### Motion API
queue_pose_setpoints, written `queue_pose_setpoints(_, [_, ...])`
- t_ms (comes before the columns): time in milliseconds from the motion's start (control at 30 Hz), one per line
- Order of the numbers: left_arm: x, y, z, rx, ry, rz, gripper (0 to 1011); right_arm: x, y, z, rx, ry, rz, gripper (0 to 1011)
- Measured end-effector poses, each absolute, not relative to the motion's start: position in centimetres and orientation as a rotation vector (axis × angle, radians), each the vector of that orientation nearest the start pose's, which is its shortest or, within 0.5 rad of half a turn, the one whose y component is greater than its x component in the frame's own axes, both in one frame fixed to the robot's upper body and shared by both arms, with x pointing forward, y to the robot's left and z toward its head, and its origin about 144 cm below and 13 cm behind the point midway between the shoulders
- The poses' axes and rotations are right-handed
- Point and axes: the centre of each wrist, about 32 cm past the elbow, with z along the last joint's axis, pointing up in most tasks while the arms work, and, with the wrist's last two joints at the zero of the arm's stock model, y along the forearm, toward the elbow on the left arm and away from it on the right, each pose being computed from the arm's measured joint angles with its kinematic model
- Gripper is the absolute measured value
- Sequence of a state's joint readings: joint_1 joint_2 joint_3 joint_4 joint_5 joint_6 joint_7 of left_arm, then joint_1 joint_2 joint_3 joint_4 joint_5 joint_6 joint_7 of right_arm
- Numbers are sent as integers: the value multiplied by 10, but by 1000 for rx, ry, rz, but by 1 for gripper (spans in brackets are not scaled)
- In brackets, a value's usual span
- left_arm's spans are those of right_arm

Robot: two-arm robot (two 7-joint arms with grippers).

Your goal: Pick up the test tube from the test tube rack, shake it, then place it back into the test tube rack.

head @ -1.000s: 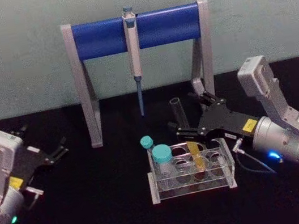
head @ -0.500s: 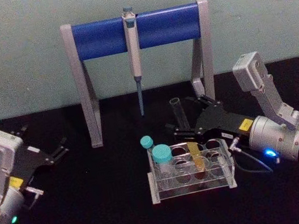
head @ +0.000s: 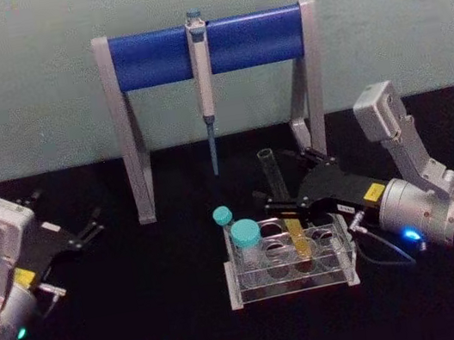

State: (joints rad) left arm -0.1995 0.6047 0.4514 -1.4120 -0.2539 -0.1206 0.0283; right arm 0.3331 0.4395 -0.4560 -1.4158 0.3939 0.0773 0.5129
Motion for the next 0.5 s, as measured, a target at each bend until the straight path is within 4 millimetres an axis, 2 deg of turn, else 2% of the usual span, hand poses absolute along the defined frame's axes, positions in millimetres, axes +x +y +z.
queue_pose_setpoints(500, [489, 310, 1140, 304, -285, 1248, 1001, 528, -247, 1180, -167, -16, -725, 1000])
